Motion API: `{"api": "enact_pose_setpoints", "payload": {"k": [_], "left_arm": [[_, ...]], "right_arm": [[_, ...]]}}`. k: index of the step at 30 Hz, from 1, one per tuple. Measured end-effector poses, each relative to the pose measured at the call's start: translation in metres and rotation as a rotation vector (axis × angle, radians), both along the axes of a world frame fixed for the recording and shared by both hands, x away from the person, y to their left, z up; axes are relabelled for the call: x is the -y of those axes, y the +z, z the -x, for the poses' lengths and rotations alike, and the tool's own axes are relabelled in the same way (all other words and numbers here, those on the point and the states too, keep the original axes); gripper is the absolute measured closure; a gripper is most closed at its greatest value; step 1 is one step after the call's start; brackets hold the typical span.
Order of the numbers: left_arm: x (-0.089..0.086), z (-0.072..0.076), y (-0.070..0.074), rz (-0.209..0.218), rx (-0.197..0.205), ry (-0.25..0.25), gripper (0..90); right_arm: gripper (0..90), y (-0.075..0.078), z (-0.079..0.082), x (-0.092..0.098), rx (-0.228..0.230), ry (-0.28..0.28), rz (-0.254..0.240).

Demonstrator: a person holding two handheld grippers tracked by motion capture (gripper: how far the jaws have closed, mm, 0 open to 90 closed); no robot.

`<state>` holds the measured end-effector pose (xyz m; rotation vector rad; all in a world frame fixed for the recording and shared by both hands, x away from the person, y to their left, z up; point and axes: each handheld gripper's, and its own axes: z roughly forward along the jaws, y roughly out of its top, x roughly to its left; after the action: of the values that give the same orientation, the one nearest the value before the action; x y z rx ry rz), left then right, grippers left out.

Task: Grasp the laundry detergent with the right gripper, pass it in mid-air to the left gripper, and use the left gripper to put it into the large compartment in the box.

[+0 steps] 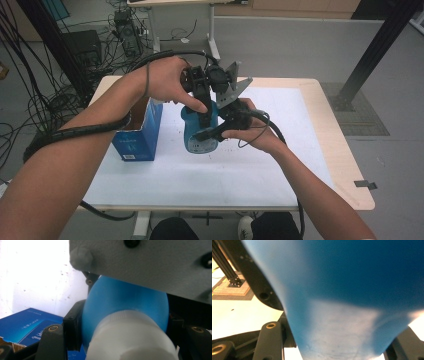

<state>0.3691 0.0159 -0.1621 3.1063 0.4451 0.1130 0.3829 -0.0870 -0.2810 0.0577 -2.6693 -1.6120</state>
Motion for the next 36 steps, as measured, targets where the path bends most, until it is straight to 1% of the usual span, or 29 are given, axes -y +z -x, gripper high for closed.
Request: {"api": "enact_pose_setpoints", "payload": {"k": [5, 11, 15, 20, 24, 26, 27, 31, 32, 34, 36], "left_arm": [[-0.001, 0.0, 0.001, 0.002, -0.002, 0.005, 36.2], [-0.001, 0.001, 0.001, -0.004, -0.002, 0.007, 36.4], [-0.002, 0.001, 0.001, 0.003, -0.002, 0.011, 36.4], [-0.002, 0.002, 0.002, -0.007, 0.001, 0.014, 36.4], [-0.002, 0.002, 0.003, -0.004, 0.001, 0.018, 36.4], [-0.003, 0.002, 0.003, -0.009, 0.0, 0.02, 36.4], [-0.003, 0.002, 0.003, -0.009, 0.002, 0.023, 36.4], [-0.004, 0.002, 0.005, -0.012, 0.006, 0.034, 36.4], [-0.005, 0.002, 0.006, -0.012, 0.008, 0.039, 36.4], [-0.006, 0.002, 0.006, -0.012, 0.005, 0.049, 36.4], [-0.006, 0.002, 0.007, -0.015, 0.006, 0.058, 36.4]], "right_arm": [[41.5, 0.001, 0.0, 0.001, -0.009, -0.003, -0.004], [40.5, 0.0, 0.0, 0.001, -0.009, -0.002, -0.012], [40.2, 0.0, 0.001, 0.001, -0.008, -0.002, -0.015], [39.8, 0.0, 0.001, 0.001, -0.005, -0.007, -0.024], [39.5, -0.001, 0.001, 0.001, -0.001, -0.007, -0.022], [36.5, -0.002, 0.001, 0.002, -0.007, -0.014, -0.021], [33.5, -0.002, 0.0, 0.002, -0.004, -0.017, -0.018], [22.1, -0.005, 0.0, 0.005, -0.027, -0.032, 0.002], [20.1, -0.006, 0.0, 0.006, -0.031, -0.04, 0.011], [15.9, -0.008, -0.001, 0.01, -0.025, -0.063, 0.039], [15.2, -0.009, -0.001, 0.015, -0.036, -0.077, 0.067]]}}
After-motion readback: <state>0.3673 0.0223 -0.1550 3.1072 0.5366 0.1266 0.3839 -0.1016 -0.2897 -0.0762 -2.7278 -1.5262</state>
